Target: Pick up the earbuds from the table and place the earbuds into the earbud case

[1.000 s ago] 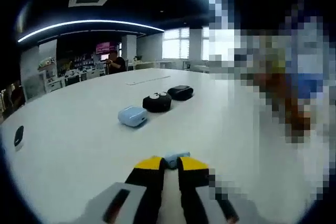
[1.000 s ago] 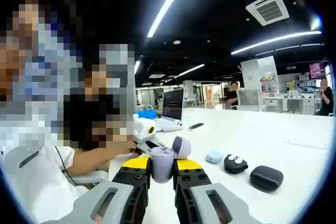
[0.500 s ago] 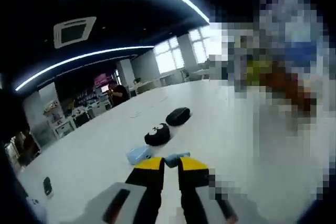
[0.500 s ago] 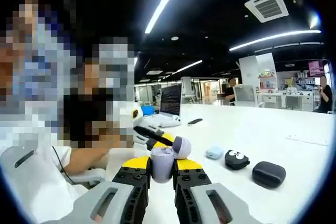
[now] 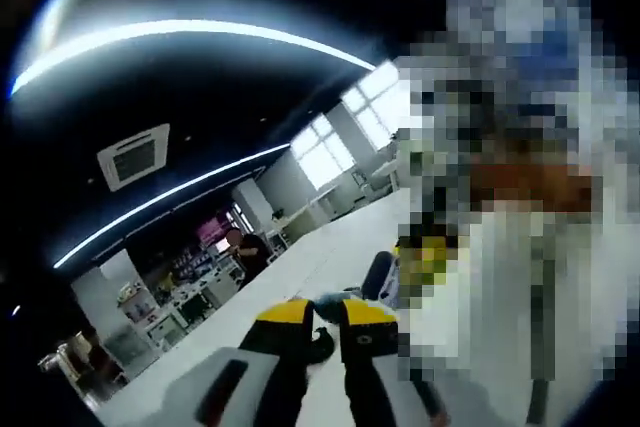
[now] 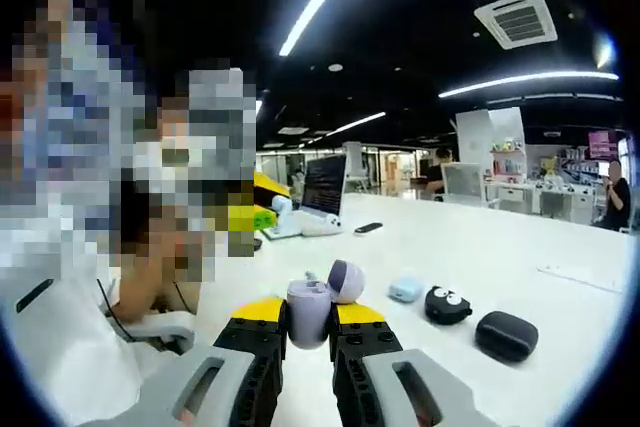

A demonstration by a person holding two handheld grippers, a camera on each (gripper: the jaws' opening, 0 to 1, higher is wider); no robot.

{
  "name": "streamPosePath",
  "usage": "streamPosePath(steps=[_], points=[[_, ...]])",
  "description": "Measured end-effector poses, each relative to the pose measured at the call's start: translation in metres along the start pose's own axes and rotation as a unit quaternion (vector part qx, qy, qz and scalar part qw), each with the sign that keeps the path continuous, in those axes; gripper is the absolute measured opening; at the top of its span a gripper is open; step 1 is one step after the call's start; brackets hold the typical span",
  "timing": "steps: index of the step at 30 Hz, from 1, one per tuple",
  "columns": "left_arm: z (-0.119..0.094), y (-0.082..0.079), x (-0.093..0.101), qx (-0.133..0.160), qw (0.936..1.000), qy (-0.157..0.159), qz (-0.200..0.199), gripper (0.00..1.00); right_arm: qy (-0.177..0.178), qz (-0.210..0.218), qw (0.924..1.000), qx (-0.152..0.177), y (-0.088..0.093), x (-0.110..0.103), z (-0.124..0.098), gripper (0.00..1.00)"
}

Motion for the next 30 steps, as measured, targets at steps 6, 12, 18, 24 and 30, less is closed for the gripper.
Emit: streamPosePath(steps=[6,12,18,24,30], points=[[0.014,0.001,0.014,-0.034,0.9977,0.003,0.058,0.13,0.005,-0.024,0.9996,-0.014,0.005,-0.004,0.006,0.16],[0.022,0.010,0.021,-0.060,0.9938,0.009,0.093,0.13,0.001,-0.031,0.9993,-0.018,0.006,-0.007,0.007,0.16],[0.028,0.001,0.029,-0.045,0.9954,0.010,0.083,0.13,0.021,-0.075,0.9966,-0.028,0.010,-0.009,0.013,0.16],[0.037,0.004,0.039,-0.061,0.9923,0.019,0.106,0.13,0.015,-0.063,0.9973,-0.034,0.012,-0.013,0.015,0.16],[0.039,0.008,0.038,-0.081,0.9887,0.008,0.126,0.13,0.016,-0.063,0.9972,-0.036,0.014,-0.013,0.016,0.16]])
Point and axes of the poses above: the point that each gripper's makers call its tool centre point, and the gripper's own axes: z roughly forward along the fingers, x roughly to its right, y roughly out of its underside, the point moved 3 cm from there along -z, roughly backward along the fingers, and after that the axes turned 10 degrees about y, right-handed, at the moved point
